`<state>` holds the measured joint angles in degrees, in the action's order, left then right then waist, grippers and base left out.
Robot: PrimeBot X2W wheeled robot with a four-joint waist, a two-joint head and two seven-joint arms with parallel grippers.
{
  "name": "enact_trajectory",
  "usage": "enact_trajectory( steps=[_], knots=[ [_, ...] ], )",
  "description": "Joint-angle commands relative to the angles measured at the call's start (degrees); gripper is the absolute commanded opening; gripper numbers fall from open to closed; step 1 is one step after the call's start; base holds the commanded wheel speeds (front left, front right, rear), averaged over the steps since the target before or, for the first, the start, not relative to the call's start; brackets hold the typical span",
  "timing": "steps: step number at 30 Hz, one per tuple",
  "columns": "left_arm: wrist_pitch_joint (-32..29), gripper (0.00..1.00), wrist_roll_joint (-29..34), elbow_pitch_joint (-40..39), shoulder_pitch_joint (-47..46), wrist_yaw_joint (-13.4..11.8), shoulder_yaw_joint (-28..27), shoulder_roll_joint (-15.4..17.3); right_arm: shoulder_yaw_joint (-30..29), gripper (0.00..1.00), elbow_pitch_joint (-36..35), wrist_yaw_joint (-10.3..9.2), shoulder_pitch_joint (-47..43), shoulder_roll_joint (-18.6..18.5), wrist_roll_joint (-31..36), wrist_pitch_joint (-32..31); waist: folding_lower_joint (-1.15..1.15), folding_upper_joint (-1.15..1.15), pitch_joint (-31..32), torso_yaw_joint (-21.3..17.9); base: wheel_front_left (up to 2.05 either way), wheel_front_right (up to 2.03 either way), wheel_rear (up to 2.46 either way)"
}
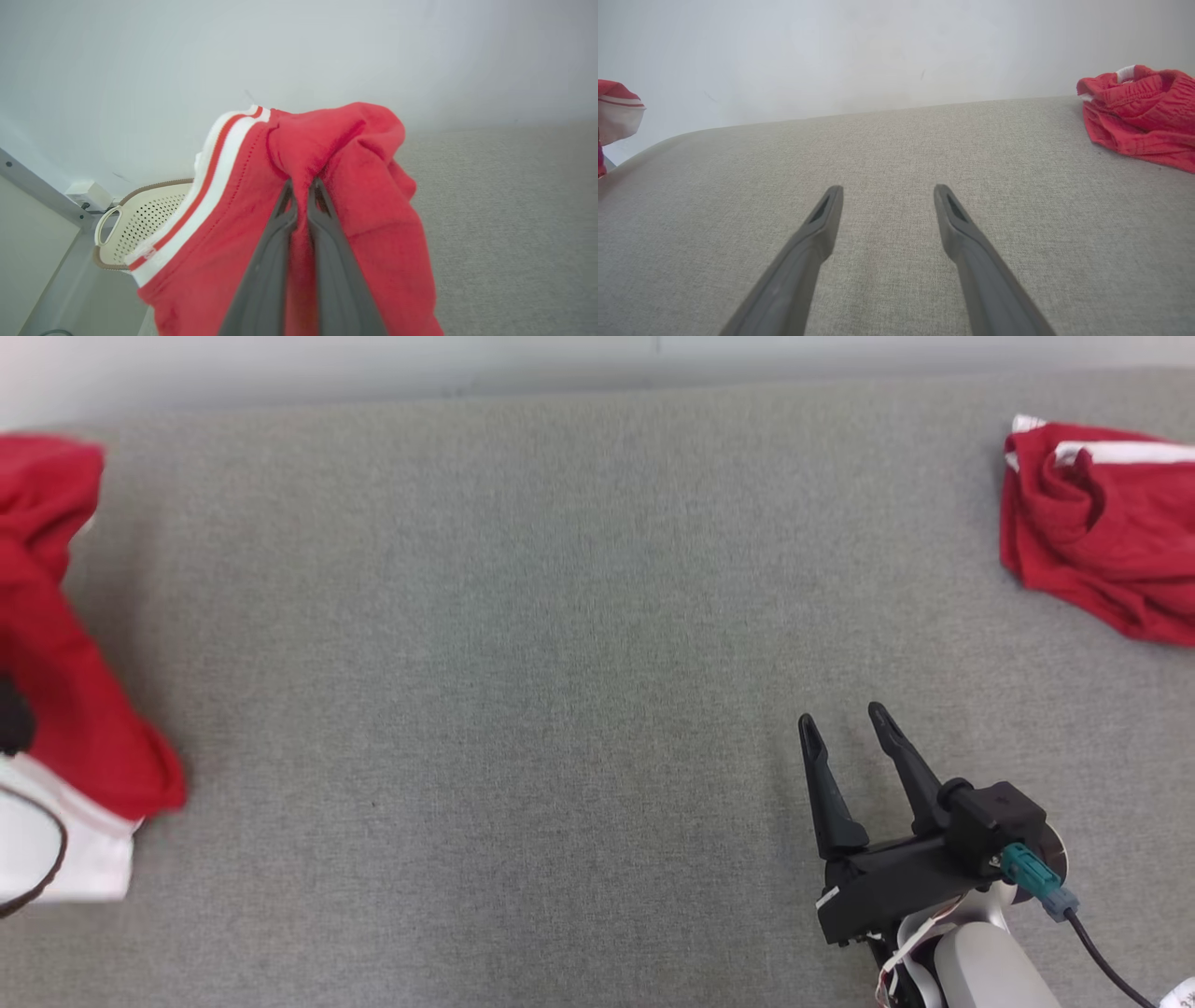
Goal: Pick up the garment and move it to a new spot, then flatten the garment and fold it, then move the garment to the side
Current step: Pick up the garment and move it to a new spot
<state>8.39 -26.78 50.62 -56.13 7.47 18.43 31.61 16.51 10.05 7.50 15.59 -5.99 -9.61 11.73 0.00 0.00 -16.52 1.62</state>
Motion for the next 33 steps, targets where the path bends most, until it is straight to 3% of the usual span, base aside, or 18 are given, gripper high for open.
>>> enact_trajectory(
  steps=[1,10,20,33],
  knots=[
    [0.3,0.0,0.0,-1.83,-0.87,-0.03,0.91,0.21,0.14,1.0,0.46,-0.01,-0.77,0.21,-0.6,0.51,0.0,0.0,2.12,0.09,0.0,0.0,0.0],
    [-2.57,0.0,1.25,-14.69,-1.09,-0.03,5.62,-0.05,-0.1,1.0,2.58,-0.01,-1.3,1.23,-2.01,1.94,0.0,0.0,5.69,-2.3,0.0,0.0,0.0],
    [-7.85,0.0,0.5,-30.03,1.83,-0.42,9.29,-2.62,-0.35,1.0,4.41,-0.01,-1.84,2.12,-2.96,3.03,0.0,0.0,8.08,-5.99,0.0,0.0,0.0],
    [-13.4,0.0,-2.47,-49.0,8.12,-5.08,13.29,-9.4,-2.01,1.0,5.07,0.0,-2.33,2.73,-2.7,3.57,0.0,0.0,8.88,-8.79,0.0,0.0,0.0]
  ],
)
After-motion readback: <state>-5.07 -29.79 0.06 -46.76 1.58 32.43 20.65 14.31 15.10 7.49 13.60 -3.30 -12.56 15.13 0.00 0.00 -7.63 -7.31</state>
